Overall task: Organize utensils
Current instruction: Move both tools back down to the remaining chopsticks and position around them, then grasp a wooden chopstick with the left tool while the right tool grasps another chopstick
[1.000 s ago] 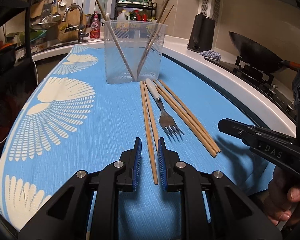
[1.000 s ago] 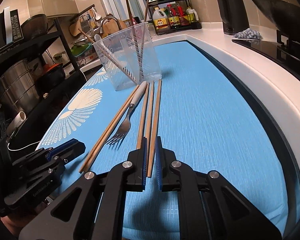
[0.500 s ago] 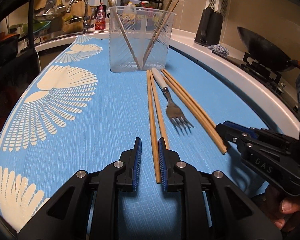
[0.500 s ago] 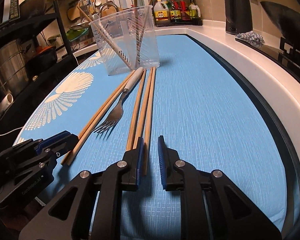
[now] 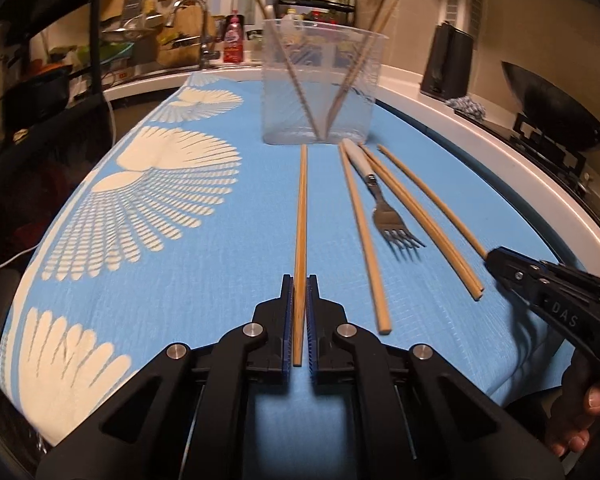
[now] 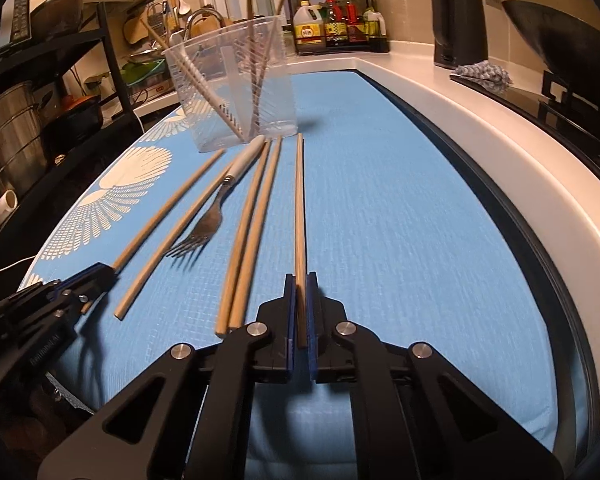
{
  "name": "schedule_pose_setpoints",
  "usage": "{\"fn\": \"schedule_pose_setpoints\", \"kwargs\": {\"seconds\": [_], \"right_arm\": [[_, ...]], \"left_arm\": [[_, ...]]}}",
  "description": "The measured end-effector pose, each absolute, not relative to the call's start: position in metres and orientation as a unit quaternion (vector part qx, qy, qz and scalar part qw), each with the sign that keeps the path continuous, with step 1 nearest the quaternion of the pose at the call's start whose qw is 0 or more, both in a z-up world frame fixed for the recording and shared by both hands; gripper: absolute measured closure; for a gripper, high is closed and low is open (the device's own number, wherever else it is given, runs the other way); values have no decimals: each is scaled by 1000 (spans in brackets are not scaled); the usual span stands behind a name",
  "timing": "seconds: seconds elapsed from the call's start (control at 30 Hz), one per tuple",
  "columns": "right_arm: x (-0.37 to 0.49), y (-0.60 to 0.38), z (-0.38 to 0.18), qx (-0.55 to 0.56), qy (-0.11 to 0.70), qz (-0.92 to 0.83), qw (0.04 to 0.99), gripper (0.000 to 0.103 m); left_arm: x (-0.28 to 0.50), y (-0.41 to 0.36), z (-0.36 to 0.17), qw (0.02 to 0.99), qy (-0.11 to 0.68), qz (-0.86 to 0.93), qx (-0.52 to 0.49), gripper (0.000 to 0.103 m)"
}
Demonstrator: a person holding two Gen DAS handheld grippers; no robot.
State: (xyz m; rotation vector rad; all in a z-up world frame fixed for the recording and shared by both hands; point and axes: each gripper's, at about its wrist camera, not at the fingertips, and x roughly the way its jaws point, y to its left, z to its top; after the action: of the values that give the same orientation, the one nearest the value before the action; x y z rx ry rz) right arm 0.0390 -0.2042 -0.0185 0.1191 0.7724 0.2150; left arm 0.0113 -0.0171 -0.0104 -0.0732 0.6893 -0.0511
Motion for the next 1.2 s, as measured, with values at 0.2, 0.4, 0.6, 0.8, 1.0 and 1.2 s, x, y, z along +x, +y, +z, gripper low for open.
{"fn": "schedule_pose_setpoints", "kwargs": {"seconds": [0.2, 0.4, 0.6, 0.8, 1.0, 1.2], "right_arm": [[31, -203, -19, 38, 364, 112, 924, 93], [29, -198, -20, 20, 351, 111, 930, 88], [28, -195, -20, 12, 345, 107, 932, 86], [27, -193, -20, 5, 343, 105, 933, 86], [27, -194, -19, 7, 344, 108, 933, 96], [26, -199, -21, 15, 341, 100, 935, 98]], "left_arm": [[12, -19, -14, 941, 336, -30, -27, 95], [12, -23, -15, 944, 330, -26, -14, 90], [11, -25, -14, 944, 328, -25, -10, 90], [11, -25, -14, 944, 328, -23, -8, 90], [11, -25, -15, 945, 327, -21, -5, 91], [9, -25, -14, 946, 325, -11, -3, 97]]}}
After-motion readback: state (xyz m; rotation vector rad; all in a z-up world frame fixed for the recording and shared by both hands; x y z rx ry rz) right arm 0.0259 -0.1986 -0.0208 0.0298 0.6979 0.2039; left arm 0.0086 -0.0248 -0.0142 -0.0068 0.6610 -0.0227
